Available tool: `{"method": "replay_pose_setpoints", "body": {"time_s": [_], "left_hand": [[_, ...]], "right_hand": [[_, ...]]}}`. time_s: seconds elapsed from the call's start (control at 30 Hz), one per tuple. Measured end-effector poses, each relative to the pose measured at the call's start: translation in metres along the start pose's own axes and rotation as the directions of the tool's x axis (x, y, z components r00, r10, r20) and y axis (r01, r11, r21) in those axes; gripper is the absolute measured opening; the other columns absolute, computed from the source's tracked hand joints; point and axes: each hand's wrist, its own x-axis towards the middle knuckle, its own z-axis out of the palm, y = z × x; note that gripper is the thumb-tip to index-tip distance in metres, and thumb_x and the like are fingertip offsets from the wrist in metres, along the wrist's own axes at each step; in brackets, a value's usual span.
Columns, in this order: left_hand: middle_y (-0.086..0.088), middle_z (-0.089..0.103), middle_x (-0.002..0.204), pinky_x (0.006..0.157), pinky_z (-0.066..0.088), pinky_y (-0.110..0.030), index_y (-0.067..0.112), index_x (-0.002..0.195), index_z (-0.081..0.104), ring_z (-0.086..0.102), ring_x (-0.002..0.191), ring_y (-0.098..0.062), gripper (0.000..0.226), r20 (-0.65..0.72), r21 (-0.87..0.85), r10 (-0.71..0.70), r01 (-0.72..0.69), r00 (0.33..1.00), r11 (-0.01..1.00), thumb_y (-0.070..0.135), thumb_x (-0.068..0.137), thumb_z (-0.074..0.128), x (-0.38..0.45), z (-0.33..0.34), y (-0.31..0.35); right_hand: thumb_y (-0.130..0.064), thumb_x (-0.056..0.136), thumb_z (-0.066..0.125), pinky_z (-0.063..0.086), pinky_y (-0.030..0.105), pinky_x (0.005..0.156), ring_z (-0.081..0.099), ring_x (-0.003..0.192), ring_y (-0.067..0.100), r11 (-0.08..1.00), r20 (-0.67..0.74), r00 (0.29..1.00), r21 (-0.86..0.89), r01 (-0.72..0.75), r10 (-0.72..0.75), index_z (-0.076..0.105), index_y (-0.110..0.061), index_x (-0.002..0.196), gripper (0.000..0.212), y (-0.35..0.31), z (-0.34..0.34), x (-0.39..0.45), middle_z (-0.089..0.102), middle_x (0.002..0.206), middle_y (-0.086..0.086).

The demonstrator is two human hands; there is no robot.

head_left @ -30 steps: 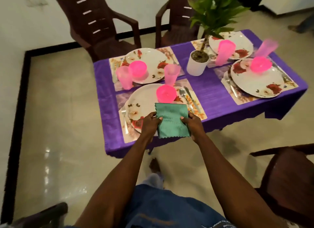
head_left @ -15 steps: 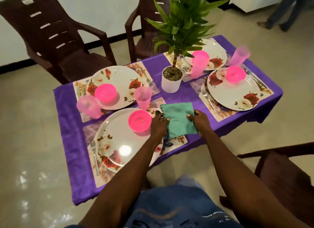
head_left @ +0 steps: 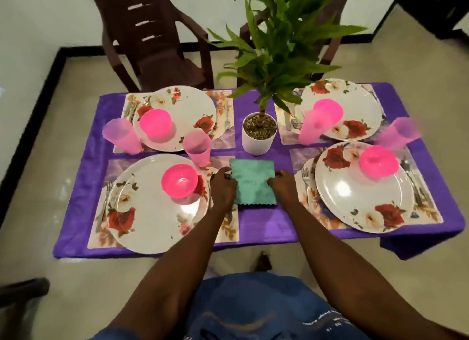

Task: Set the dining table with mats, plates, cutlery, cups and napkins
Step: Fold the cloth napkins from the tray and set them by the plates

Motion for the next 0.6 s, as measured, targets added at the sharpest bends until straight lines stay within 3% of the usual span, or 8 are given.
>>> {"method": "replay_pose_setpoints", "body": {"time_s": [0.07,0.1,0.2,0.37,0.43,0.5,0.53,0.6], "left_hand": [[-0.006,0.070,0.107,0.084,0.051,-0.038,0.013,0.115,0.064,0.063,0.095,-0.024,0.036,-0.042,0.024,-0.003,0.004,0.999,1.000,0.005,0.081,0.056,-0.003,0.003,0.005],[-0.006,0.070,0.108,0.084,0.051,-0.037,0.013,0.117,0.062,0.063,0.096,-0.023,0.038,-0.046,0.031,0.015,-0.013,0.999,0.999,0.006,0.081,0.055,-0.005,0.003,0.007],[-0.008,0.071,0.111,0.086,0.052,-0.036,0.009,0.120,0.062,0.065,0.099,-0.022,0.041,0.001,0.087,0.073,-0.073,0.997,0.994,0.004,0.080,0.054,-0.004,0.005,0.006],[-0.013,0.062,0.130,0.099,0.047,-0.042,0.006,0.131,0.057,0.058,0.114,-0.028,0.053,0.094,0.249,0.151,-0.170,0.984,0.953,0.020,0.080,0.051,-0.008,0.014,0.001],[-0.014,0.051,0.140,0.107,0.036,-0.032,0.005,0.131,0.056,0.048,0.123,-0.028,0.047,0.076,0.346,0.235,-0.247,0.969,0.905,0.013,0.085,0.058,-0.014,0.017,-0.002],[-0.019,0.050,0.139,0.106,0.036,-0.033,0.001,0.126,0.059,0.045,0.126,-0.031,0.041,0.090,0.465,0.379,-0.375,0.921,0.802,0.007,0.085,0.063,-0.019,0.021,-0.008],[-0.021,0.052,0.137,0.106,0.040,-0.038,0.000,0.122,0.061,0.047,0.125,-0.035,0.039,0.139,0.516,0.420,-0.428,0.897,0.742,0.006,0.084,0.064,-0.020,0.023,-0.011],[-0.022,0.056,0.133,0.107,0.042,-0.044,0.001,0.120,0.062,0.050,0.125,-0.038,0.038,0.254,0.608,0.439,-0.495,0.862,0.621,0.009,0.083,0.066,-0.021,0.028,-0.018]], "right_hand": [[0.002,0.076,0.065,0.041,0.012,0.046,0.059,0.070,0.018,0.998,0.019,0.999,-0.044,0.041,-0.040,0.066,-0.007,0.093,0.019,-0.003,-0.002,0.008,0.066,0.083,0.004],[0.003,0.075,0.065,0.037,0.015,0.045,0.058,0.072,0.020,0.996,0.017,0.998,-0.069,0.056,-0.055,0.066,-0.005,0.093,0.020,-0.002,-0.001,0.013,0.065,0.084,0.006],[0.006,0.073,0.061,0.037,0.025,0.051,0.059,0.077,0.024,0.993,0.002,0.997,-0.087,0.080,-0.080,0.065,-0.003,0.091,0.020,0.000,0.000,0.024,0.067,0.087,0.012],[0.010,0.076,0.057,0.032,0.023,0.048,0.056,0.076,0.021,0.979,0.035,0.987,-0.126,0.158,-0.154,0.063,-0.002,0.091,0.020,0.004,-0.006,0.026,0.063,0.084,0.009],[0.007,0.077,0.057,0.030,0.025,0.049,0.053,0.071,0.019,0.963,0.032,0.975,-0.150,0.222,-0.220,0.061,-0.004,0.087,0.015,0.006,-0.007,0.026,0.060,0.079,0.006],[0.003,0.076,0.057,0.043,0.020,0.057,0.057,0.071,0.016,0.947,0.029,0.957,-0.138,0.290,-0.289,0.062,-0.008,0.088,0.017,0.010,-0.006,0.027,0.062,0.080,0.001],[0.001,0.074,0.057,0.050,0.024,0.067,0.062,0.079,0.019,0.932,0.023,0.946,-0.165,0.322,-0.322,0.065,-0.008,0.094,0.023,0.013,-0.003,0.029,0.065,0.088,0.004],[-0.001,0.071,0.060,0.050,0.031,0.087,0.060,0.100,0.027,0.883,0.062,0.929,-0.292,0.367,-0.366,0.067,-0.007,0.110,0.040,0.020,0.002,0.032,0.063,0.111,0.012]]}}
